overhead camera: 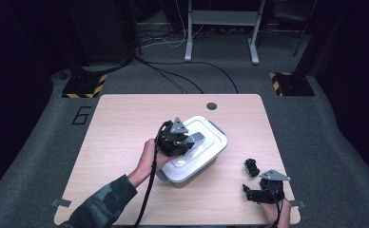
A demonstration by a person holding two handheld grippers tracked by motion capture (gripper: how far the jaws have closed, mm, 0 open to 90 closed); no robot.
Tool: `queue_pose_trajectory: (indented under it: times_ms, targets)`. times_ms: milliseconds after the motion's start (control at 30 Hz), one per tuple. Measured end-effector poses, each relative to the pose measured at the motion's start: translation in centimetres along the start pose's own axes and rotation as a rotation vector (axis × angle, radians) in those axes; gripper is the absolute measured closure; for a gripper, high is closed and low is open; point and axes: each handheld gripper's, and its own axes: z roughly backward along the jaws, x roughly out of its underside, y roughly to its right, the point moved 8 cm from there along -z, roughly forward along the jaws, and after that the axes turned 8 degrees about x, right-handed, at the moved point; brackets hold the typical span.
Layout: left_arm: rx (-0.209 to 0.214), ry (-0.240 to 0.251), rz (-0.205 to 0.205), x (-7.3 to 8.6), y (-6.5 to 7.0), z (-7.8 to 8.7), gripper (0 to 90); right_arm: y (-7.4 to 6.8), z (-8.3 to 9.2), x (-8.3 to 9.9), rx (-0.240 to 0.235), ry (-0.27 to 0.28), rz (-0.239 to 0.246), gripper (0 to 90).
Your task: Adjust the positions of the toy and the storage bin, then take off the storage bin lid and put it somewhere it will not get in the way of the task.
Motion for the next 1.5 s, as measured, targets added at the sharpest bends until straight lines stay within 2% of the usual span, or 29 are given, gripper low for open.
queue_pose_trajectory:
  times_ms: [300,367,400,567,733,1067,1333,1500]
  targets:
    - [0.016,0.018,-0.005,-0.3,-0.1,0.5,67.0,0.0,0.0,0.0,0.002,0.0,0.0,7.0]
    - [0.013,0.018,-0.015,-0.5,-0.2,0.9,67.1,0.0,0.0,0.0,0.002,0.001,-0.001,7.0]
    - [0.019,0.033,-0.003,-0.7,-0.1,1.0,67.0,0.0,0.0,0.0,0.002,0.001,-0.001,7.0]
    - [0.026,0.048,-0.005,-1.4,-0.3,1.8,67.0,0.0,0.0,0.0,0.002,0.001,-0.001,7.0]
    - [0.013,0.074,0.003,-2.2,-0.9,3.1,67.0,0.0,0.0,0.0,0.004,0.002,-0.003,7.0]
    - [-0.042,0.119,0.025,-2.8,-3.2,6.2,67.0,0.0,0.0,0.0,0.001,0.001,-0.004,6.9]
    - [-0.102,0.144,0.063,-2.3,-5.5,8.8,67.0,0.0,0.0,0.0,0.003,0.0,-0.004,6.9]
    - [-0.141,0.155,0.073,-1.9,-6.9,10.3,67.0,0.0,0.0,0.0,0.004,0.0,-0.004,6.8]
